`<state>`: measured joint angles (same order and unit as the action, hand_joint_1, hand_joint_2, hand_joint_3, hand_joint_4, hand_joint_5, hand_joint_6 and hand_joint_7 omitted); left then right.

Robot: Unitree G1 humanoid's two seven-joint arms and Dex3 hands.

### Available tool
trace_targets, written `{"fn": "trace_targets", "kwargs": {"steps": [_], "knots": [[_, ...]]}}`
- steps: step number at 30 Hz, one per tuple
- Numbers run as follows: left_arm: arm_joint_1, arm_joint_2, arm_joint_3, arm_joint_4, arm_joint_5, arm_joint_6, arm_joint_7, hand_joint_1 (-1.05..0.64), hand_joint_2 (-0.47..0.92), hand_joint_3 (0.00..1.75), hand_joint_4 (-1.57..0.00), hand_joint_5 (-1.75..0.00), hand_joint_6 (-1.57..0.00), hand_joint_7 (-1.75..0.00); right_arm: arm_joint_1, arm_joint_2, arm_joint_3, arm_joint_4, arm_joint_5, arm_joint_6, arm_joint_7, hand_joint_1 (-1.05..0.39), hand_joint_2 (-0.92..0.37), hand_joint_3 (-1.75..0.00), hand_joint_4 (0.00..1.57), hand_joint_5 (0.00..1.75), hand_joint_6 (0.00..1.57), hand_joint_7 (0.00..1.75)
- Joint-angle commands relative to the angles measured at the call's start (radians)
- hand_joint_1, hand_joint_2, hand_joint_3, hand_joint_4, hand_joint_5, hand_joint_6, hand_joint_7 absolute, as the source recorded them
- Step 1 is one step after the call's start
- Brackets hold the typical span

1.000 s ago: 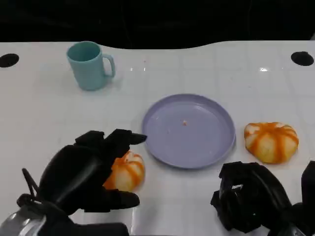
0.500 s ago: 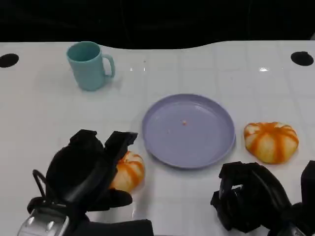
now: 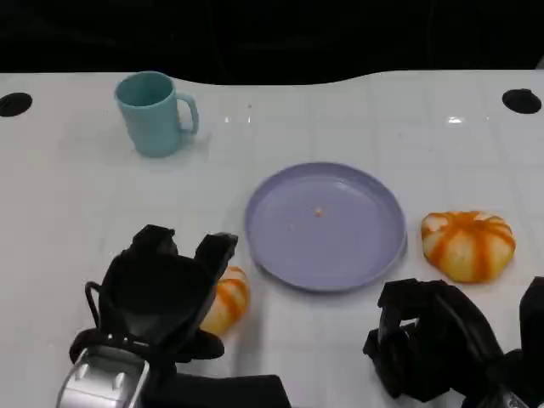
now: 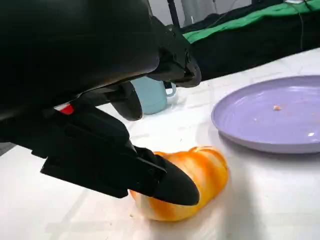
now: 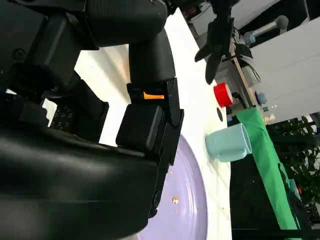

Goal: Grasp the bread from the table and place it into the plate.

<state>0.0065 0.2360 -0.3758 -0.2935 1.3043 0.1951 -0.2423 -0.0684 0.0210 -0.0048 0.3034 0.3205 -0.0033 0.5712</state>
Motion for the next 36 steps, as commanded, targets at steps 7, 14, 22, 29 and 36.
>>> {"fn": "trace_targets", "kwargs": {"steps": [7,14,22,29,36], "knots": [[-0.06,-0.013,-0.04,0.081,0.039,0.062,-0.024,-0.69,0.71,0.0,-0.25,-0.87,-0.24,-0.1,-0.012,-0.012,-0.012,0.017,0.005,-0.024,0.011,-1.05,-0.05,-1.44,1.5,1.41,1.57,1.0],[-0.09,-0.02,-0.066,0.153,0.029,0.07,0.024,-0.56,0.63,0.0,-0.24,-0.88,-0.26,-0.09,-0.012,-0.012,-0.015,0.022,0.012,-0.023,0.019,-1.05,-0.07,-1.41,1.51,1.39,1.57,0.99],[-0.115,-0.023,-0.093,0.22,0.024,0.069,0.093,-0.26,0.64,0.02,-0.25,-0.91,-0.3,-0.08,-0.009,-0.014,-0.011,0.011,0.001,-0.02,0.007,-1.05,-0.09,-1.39,1.51,1.4,1.57,1.01],[-0.159,-0.032,-0.124,0.313,0.036,0.095,0.128,-0.31,0.65,0.03,-0.26,-0.95,-0.31,-0.07,-0.009,-0.013,-0.014,0.013,0.008,-0.019,0.012,-1.05,-0.08,-1.4,1.5,1.41,1.57,1.01],[-0.193,-0.067,-0.136,0.382,-0.005,0.14,0.109,-0.36,0.65,0.02,-0.24,-0.94,-0.29,-0.05,-0.01,-0.014,-0.014,0.019,0.007,-0.026,0.017,-1.05,-0.08,-1.4,1.5,1.41,1.57,1.0]]}}
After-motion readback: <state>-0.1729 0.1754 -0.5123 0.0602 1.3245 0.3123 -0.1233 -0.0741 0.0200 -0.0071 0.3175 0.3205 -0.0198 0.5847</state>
